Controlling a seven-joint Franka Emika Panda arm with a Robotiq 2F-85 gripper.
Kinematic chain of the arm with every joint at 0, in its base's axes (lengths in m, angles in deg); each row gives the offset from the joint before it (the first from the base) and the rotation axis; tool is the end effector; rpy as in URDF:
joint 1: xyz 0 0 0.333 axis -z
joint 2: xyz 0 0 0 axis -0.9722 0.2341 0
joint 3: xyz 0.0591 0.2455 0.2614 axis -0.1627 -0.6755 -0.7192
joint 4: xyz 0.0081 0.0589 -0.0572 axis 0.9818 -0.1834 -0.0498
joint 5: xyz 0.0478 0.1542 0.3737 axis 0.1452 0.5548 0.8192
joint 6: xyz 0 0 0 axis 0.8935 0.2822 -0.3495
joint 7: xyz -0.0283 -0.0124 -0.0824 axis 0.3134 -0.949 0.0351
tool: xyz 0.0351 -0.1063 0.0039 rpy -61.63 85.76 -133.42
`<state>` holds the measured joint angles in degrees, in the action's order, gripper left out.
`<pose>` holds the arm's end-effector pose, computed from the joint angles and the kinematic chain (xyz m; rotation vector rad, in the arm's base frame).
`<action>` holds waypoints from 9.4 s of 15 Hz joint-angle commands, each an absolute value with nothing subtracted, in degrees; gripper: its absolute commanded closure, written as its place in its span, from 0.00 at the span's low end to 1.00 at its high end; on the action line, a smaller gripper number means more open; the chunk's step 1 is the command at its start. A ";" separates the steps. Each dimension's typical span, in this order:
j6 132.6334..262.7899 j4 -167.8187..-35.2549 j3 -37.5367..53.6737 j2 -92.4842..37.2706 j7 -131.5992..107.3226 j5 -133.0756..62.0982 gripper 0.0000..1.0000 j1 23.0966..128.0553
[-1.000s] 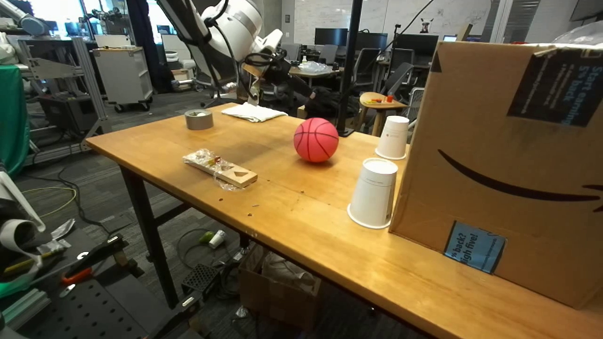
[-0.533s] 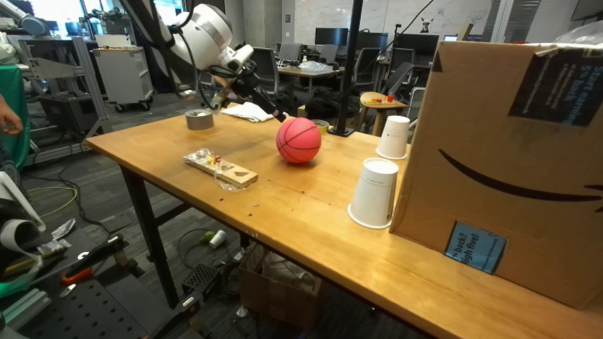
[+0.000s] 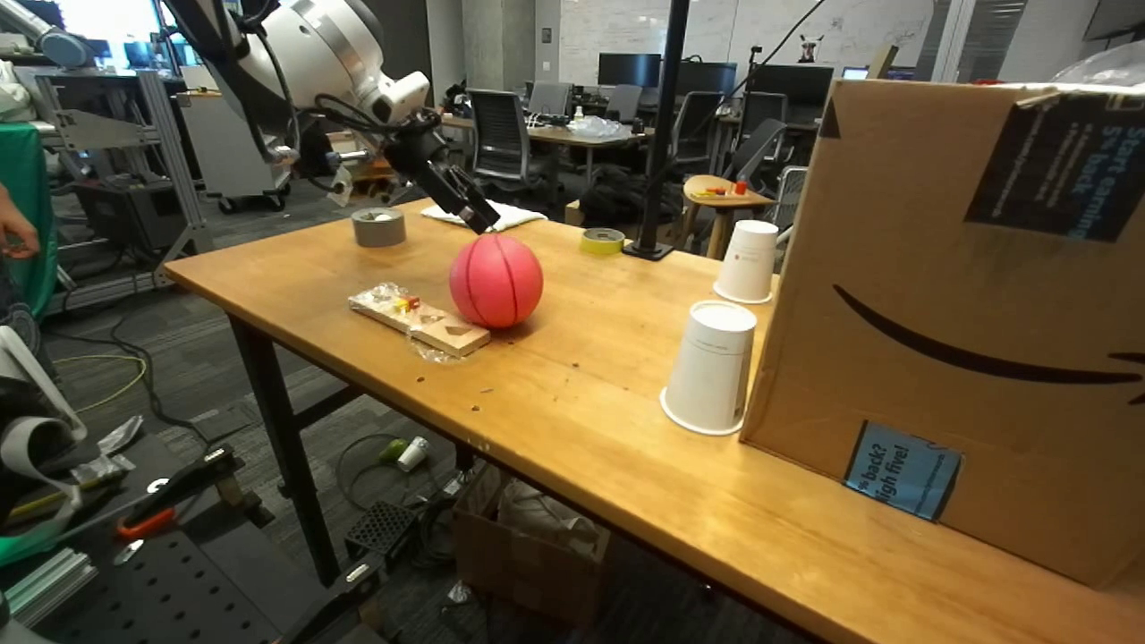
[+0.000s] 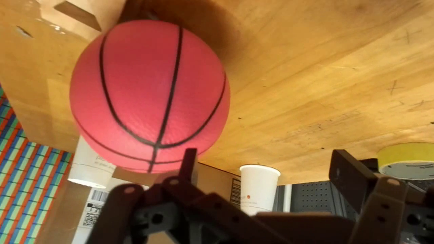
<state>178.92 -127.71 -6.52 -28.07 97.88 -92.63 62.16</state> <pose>0.5593 0.1959 0.3265 2.2135 -1.1005 0.8599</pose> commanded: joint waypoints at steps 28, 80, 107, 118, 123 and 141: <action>176.10 -129.93 -7.57 -34.16 89.22 -81.70 0.00 61.19; 191.23 -137.15 -9.17 -29.63 91.71 -82.30 0.00 58.21; 189.16 -125.08 1.54 -25.04 89.95 -72.63 0.00 65.75; 196.62 -121.13 3.93 -18.74 83.32 -75.44 0.00 67.86; 197.94 -108.62 7.10 -13.47 77.66 -82.07 0.00 67.19; 200.51 -126.59 -3.19 -22.43 85.24 -88.65 0.00 58.04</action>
<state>202.56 -122.35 -2.28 -18.28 83.52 -91.36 58.81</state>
